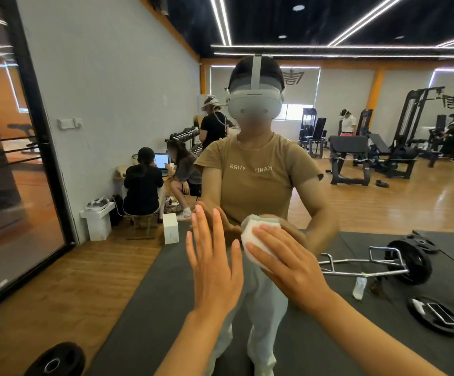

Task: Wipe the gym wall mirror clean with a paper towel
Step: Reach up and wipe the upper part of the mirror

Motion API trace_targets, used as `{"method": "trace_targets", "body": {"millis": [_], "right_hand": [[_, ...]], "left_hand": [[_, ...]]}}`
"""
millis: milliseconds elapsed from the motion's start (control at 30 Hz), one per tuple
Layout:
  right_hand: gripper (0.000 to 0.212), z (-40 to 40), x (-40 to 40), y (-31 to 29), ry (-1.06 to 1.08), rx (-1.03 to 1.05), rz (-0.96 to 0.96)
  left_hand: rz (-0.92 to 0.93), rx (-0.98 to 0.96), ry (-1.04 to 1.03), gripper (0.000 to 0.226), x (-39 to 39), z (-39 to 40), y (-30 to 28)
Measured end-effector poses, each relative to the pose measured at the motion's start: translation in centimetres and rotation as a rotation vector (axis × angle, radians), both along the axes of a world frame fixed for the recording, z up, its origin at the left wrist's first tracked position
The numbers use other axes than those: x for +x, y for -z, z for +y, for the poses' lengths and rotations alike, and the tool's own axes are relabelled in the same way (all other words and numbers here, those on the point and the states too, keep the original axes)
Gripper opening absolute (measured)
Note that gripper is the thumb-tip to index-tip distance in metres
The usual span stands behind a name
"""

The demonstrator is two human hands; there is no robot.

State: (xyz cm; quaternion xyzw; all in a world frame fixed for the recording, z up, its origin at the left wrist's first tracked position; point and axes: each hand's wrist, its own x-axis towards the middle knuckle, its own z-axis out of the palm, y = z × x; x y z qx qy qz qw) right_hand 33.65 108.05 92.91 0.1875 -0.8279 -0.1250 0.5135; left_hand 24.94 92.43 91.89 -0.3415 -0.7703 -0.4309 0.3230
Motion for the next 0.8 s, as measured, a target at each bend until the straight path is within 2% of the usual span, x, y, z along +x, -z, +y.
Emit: {"method": "trace_targets", "body": {"millis": [100, 233, 333, 567, 800], "right_hand": [[0.046, 0.0, -0.6, -3.1, -0.004, -0.051, 0.142], [0.042, 0.4, -0.9, -10.1, 0.039, -0.190, 0.405], [0.042, 0.6, -1.3, -12.3, 0.025, -0.271, 0.477], [0.038, 0.5, -1.5, -9.2, 0.014, -0.293, 0.477], [0.044, 3.0, 1.1, 0.2, 0.126, -0.191, 0.320]], "left_hand": [[-0.013, 0.011, 0.001, 0.064, 0.1, 0.1, -0.1], [-0.012, 0.014, -0.032, 0.063, 0.1, 0.1, 0.0], [-0.017, 0.025, -0.037, 0.063, 0.2, 0.3, 0.0], [0.015, 0.065, -0.033, 0.065, 1.1, 1.9, -0.5], [0.032, 0.048, 0.009, 0.062, 2.2, 3.8, -1.1]]}}
